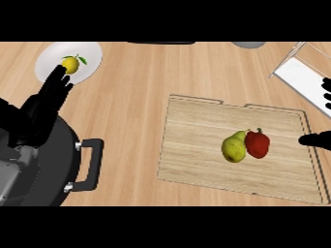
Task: Pick the pear from the tray and place it in the tiered shelf
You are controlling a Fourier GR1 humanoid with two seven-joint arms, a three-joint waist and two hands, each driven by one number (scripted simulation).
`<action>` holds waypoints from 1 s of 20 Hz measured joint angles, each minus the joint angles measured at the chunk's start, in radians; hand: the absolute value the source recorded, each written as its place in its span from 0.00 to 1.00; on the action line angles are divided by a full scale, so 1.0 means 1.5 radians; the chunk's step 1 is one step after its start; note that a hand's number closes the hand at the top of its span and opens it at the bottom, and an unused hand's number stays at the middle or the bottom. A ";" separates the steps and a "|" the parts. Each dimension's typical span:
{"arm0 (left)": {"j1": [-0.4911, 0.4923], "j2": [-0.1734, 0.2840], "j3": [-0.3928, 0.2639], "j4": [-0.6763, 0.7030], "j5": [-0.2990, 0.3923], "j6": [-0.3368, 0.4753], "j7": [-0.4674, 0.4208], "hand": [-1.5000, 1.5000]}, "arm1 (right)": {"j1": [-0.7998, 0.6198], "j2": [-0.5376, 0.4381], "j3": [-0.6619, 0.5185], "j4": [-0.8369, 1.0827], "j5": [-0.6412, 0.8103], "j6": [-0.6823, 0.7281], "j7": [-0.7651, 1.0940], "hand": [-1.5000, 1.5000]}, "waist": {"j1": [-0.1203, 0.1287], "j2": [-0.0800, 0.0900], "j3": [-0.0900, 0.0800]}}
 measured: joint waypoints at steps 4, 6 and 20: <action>-0.015 -0.009 -0.002 0.016 -0.005 -0.003 -0.001 0.50 | -0.086 -0.032 0.076 0.001 0.044 0.043 0.120 0.00 | 0.006 0.002 0.001; -0.023 -0.011 -0.001 0.022 -0.009 -0.005 0.001 0.50 | -0.141 -0.017 0.108 0.008 0.057 0.051 0.175 0.00 | 0.005 0.001 0.002; 0.004 -0.031 0.013 0.003 -0.031 -0.006 0.004 0.50 | -0.291 0.108 0.253 0.145 0.122 0.106 0.262 0.00 | -0.009 -0.002 0.003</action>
